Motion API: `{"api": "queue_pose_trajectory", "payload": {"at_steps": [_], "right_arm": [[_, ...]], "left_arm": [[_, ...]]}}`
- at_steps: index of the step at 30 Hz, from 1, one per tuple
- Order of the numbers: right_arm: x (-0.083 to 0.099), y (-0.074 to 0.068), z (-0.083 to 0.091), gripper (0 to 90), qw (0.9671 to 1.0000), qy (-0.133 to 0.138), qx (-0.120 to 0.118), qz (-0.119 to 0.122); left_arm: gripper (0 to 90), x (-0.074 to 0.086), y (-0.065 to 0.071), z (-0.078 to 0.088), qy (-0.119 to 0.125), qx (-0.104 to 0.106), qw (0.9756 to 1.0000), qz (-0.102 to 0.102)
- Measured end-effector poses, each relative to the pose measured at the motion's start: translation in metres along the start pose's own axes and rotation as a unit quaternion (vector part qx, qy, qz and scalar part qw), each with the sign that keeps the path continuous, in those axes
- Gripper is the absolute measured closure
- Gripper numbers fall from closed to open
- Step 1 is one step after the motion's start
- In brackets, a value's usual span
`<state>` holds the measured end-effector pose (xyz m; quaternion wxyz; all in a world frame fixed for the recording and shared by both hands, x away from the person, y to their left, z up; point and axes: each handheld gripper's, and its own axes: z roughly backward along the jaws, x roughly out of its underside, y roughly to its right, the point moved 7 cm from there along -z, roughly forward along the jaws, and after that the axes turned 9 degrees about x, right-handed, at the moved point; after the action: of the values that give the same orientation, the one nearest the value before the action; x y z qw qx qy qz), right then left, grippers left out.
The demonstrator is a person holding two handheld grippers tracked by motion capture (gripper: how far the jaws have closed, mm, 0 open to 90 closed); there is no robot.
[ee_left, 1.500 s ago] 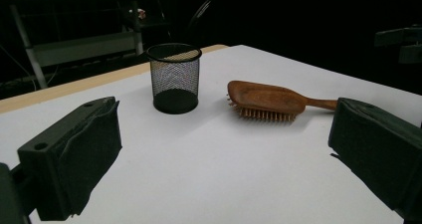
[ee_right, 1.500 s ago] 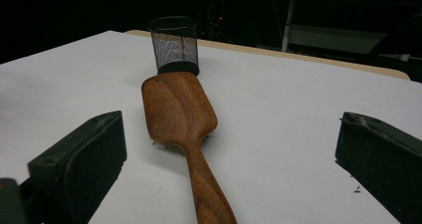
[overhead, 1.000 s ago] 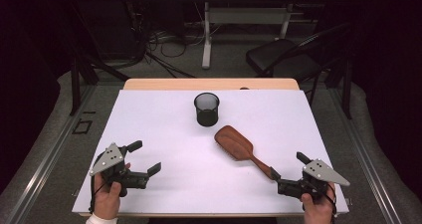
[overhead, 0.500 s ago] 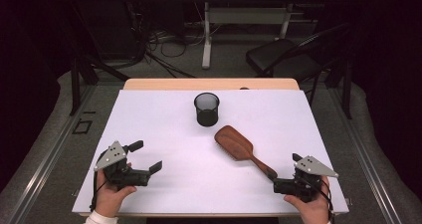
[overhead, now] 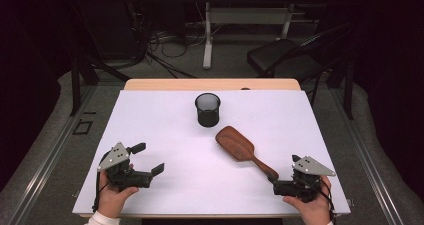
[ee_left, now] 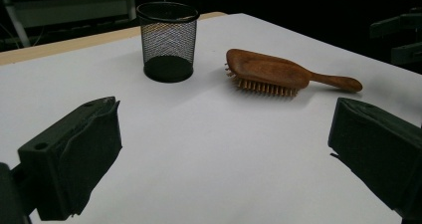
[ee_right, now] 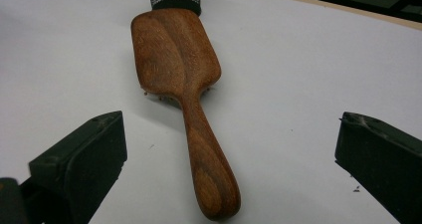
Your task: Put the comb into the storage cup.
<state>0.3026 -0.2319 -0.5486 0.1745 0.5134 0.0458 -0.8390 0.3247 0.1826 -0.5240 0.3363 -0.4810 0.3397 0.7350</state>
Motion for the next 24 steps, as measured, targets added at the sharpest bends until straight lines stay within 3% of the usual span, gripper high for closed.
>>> {"api": "queue_pose_trajectory", "payload": {"at_steps": [6,12,24], "right_arm": [[0.000,-0.003,-0.007,0.0,0.9998,-0.016,-0.011,0.005],[-0.001,-0.008,-0.012,2.7,0.9989,-0.033,-0.028,0.017],[-0.005,-0.012,-0.022,8.1,0.9966,-0.067,-0.038,0.029]], "left_arm": [[0.3,-0.001,-0.002,-0.001,0.011,0.013,0.9998,0.010],[0.3,0.001,-0.001,0.001,0.011,0.011,0.9999,0.006],[0.4,0.002,0.004,0.000,0.016,0.019,0.9997,0.007]]}}
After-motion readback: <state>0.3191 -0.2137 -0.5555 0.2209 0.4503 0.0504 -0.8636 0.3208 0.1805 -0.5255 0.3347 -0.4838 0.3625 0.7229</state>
